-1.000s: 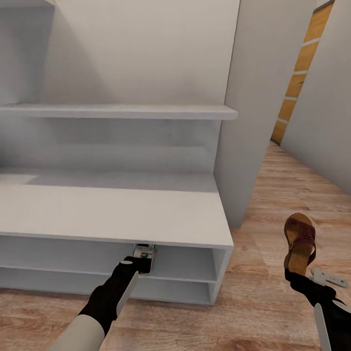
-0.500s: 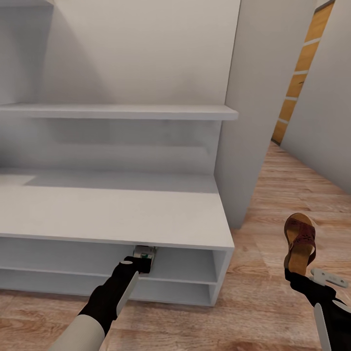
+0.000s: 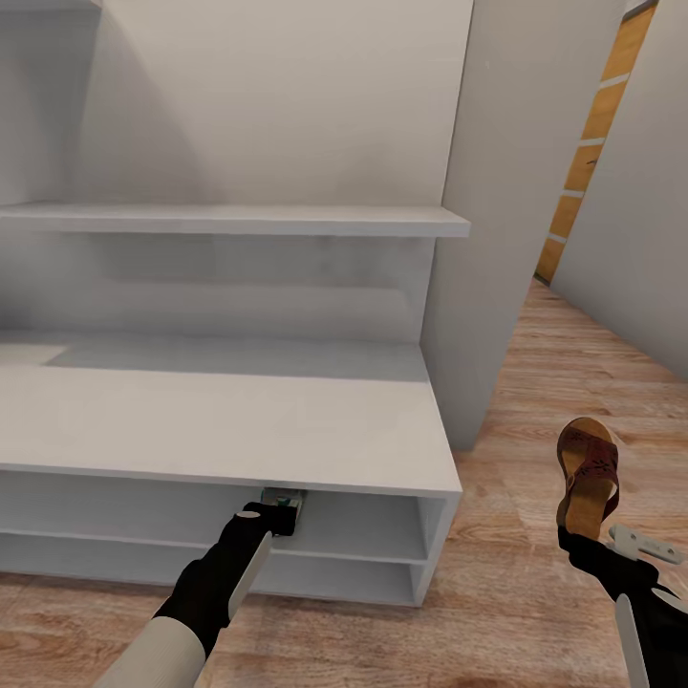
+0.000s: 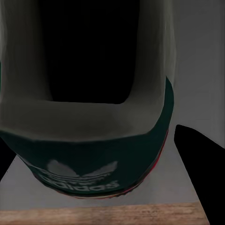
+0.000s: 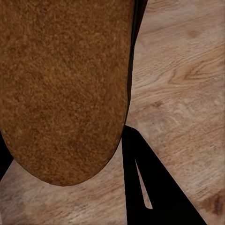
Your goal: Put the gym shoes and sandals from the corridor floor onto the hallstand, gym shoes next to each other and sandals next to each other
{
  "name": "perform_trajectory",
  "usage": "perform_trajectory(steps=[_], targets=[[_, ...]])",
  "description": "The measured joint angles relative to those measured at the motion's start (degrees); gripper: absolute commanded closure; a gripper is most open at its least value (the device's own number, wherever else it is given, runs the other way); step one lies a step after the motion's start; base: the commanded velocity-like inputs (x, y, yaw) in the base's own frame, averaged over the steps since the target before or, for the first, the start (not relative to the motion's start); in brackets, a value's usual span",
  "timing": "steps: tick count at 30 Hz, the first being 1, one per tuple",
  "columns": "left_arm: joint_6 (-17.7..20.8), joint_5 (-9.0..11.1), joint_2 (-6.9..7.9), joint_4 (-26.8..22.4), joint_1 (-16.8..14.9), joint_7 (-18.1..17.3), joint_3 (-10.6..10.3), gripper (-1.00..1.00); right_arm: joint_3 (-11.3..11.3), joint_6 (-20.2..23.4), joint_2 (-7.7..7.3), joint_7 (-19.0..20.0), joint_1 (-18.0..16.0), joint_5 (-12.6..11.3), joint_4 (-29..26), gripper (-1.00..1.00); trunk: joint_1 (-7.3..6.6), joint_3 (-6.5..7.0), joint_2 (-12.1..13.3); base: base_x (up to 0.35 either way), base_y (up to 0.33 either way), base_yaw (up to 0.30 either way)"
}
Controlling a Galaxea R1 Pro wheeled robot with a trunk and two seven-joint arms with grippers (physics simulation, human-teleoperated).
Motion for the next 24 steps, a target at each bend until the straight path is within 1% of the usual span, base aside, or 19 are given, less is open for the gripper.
perform_trajectory(steps=[7, 8, 24], targets=[[0.0, 0.0, 0.0, 0.0, 0.0, 0.0, 0.0, 1.0, 0.0, 0.0, 0.0, 0.0, 0.0, 0.0, 0.0, 1.0, 0.0, 0.0, 0.0, 0.0, 0.0, 0.0], [0.0, 0.0, 0.0, 0.0, 0.0, 0.0, 0.0, -1.0, 0.0, 0.0, 0.0, 0.0, 0.0, 0.0, 0.0, 1.0, 0.0, 0.0, 0.0, 0.0, 0.0, 0.0], [0.0, -0.1, 0.02, 0.1, 0.0, -0.1, 0.1, -1.0, 0.0, 0.0, 0.0, 0.0, 0.0, 0.0, 0.0, 1.0, 0.01, -0.01, 0.0, 0.0, 0.0, 0.0]])
